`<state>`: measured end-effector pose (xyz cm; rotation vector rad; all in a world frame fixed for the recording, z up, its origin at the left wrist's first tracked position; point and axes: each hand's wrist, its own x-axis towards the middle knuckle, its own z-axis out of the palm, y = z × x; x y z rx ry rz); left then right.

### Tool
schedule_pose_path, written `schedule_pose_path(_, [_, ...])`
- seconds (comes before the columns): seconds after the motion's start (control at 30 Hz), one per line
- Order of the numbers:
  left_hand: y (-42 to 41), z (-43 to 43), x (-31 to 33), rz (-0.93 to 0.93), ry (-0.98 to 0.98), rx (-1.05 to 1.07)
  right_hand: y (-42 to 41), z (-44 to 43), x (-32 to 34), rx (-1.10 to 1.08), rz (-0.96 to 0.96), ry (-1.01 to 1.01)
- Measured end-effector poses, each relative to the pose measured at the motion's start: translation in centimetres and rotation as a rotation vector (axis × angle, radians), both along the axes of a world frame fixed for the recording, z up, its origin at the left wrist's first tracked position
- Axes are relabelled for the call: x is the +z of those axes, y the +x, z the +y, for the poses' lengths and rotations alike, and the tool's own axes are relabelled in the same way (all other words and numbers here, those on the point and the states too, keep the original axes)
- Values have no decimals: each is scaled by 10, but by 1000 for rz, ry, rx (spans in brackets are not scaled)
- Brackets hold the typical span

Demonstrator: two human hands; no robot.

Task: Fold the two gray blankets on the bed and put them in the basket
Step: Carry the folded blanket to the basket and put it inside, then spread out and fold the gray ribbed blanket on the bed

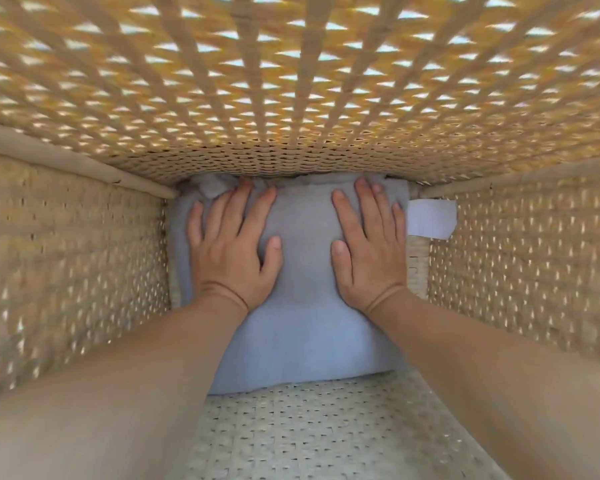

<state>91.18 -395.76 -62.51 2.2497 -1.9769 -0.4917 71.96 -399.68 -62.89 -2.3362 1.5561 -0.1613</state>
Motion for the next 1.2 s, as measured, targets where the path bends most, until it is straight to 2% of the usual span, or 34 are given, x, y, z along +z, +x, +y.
schedule_pose_path(0.17, [-3,0,15,12,71,16,3,1,16,-2,56,124])
schedule_pose_path(0.27, [-4,-6,41,15,256,-2,9,5,44,-30,193,294])
schedule_pose_path(0.37, [-4,-16,81,24,426,-78,13,9,88,-72,273,361])
schedule_pose_path(0.5, [-4,-15,173,34,428,-140,21,23,173,-212,282,356])
schedule_pose_path(0.63, [-7,3,284,53,576,-160,1,45,281,-447,52,653])
schedule_pose_path(0.7, [-11,11,350,45,581,-183,-18,50,343,-539,-5,687])
schedule_pose_path(0.83, [-21,11,496,54,465,-198,-64,40,485,-643,-131,650])
schedule_pose_path(1.0, [-54,10,655,214,326,-137,-139,43,650,-907,-298,434])
schedule_pose_path(1.1, [-75,21,719,293,284,-181,-171,75,732,-1053,-342,266])
schedule_pose_path(1.2, [-92,43,752,336,305,-287,-179,139,786,-1260,-397,145])
